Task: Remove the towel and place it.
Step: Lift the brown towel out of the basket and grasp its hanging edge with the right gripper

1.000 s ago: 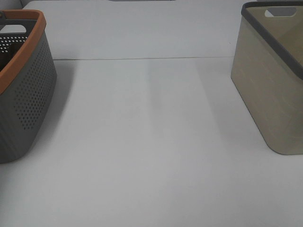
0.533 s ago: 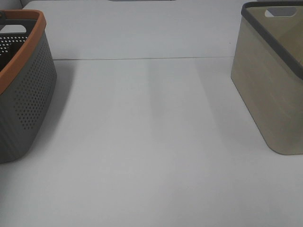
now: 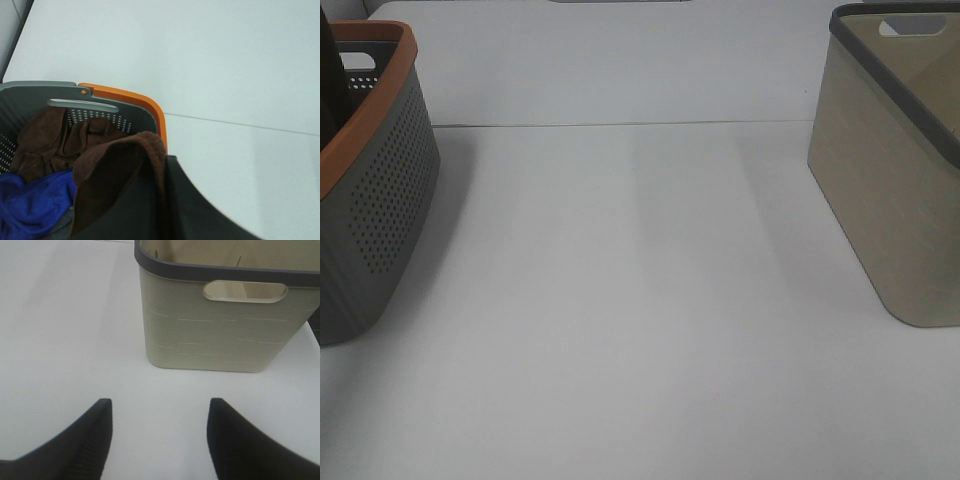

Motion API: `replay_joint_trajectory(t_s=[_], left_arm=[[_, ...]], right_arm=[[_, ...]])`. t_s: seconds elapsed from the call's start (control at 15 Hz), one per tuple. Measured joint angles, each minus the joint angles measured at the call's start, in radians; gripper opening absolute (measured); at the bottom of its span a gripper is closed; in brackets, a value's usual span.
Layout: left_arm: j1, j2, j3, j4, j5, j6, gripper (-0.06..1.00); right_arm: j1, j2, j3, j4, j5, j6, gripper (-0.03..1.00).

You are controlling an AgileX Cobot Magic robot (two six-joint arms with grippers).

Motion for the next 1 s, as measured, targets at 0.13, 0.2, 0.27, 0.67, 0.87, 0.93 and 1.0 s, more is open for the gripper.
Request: replay_joint_trajectory(t_s=[0.13, 0.2, 0.27, 0.67, 0.87, 0.93, 1.0], left_arm=[[-0.009, 0.0, -0.047, -0.015, 0.003, -0.047, 0.01], [-0.009, 0.0, -0.068, -0.035, 0.004, -0.066, 0.01], [-0.009, 0.0, -0.088, -0.065, 0.005, -0.078, 0.01], [-0.051, 0.0, -0.159, -0.292, -0.044, -0.084, 0.01], [-0.173, 0.003, -0.159, -0.29, -0.176, -0.084, 0.01], [-0.213, 0.011, -0.16, -0.289, -0.215, -0.084, 0.01], [-0.245, 0.027, -0.162, -0.288, -0.246, -0.084, 0.01]], right_arm=[[0.0, 0.0, 0.0, 0.0, 0.0, 0.0, 0.55], [0.0, 0.0, 0.0, 0.0, 0.0, 0.0, 0.55], [0.0, 0.0, 0.0, 0.0, 0.0, 0.0, 0.55], [0.0, 0.0, 0.0, 0.0, 0.0, 0.0, 0.55], [0.0, 0.0, 0.0, 0.0, 0.0, 0.0, 0.55], [0.0, 0.0, 0.0, 0.0, 0.0, 0.0, 0.55], [0.0, 0.0, 0.0, 0.0, 0.0, 0.0, 0.55]])
